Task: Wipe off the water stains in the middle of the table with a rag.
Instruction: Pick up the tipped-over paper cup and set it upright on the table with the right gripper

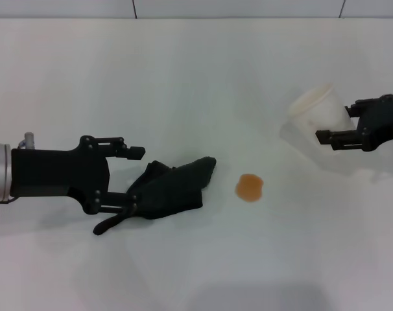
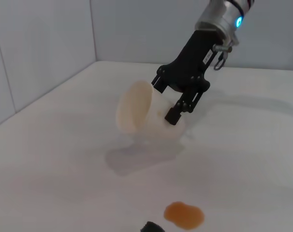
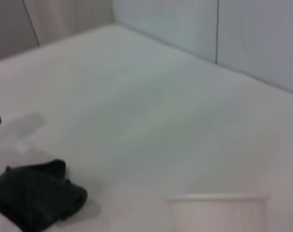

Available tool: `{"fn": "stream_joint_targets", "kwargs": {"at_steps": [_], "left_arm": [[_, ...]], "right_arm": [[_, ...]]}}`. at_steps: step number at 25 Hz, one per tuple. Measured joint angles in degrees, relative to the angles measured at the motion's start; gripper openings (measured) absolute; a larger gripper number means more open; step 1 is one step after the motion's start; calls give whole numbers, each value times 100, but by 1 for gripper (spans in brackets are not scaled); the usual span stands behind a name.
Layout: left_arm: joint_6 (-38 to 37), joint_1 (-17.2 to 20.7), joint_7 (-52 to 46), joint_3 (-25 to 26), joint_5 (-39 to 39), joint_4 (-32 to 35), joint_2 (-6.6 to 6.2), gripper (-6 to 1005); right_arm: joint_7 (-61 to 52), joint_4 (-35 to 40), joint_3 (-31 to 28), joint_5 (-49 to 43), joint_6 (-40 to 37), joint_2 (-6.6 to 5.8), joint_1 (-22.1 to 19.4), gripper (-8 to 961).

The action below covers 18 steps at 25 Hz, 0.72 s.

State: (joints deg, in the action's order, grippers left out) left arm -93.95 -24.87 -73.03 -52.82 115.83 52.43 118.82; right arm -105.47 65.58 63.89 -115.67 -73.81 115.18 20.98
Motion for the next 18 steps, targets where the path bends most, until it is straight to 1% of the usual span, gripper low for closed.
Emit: {"fn": "stream_joint_targets", "kwargs": {"at_steps": [2,3,6,12,18], "left_arm": [[4,0,15,0,0,-7,-1,770],[6,3,29,0,0,-7,0,770],[9,15,68,0,0,-23,0,769],[9,-14,131,-1,0,-165,3,769],[-14,2,141,0,1,-165,1,769]], "right_arm": [[395,-343,-124,298,56,-1,-8,658],[395,-343,-124,298,56,-1,-8,657],[1259,-1080,-407,792,191,-3,17,657],[2515,-2166,-743,1559,398,-4,78,657],[3048,-2626,-752,1891,675,-1,47,656]]}}
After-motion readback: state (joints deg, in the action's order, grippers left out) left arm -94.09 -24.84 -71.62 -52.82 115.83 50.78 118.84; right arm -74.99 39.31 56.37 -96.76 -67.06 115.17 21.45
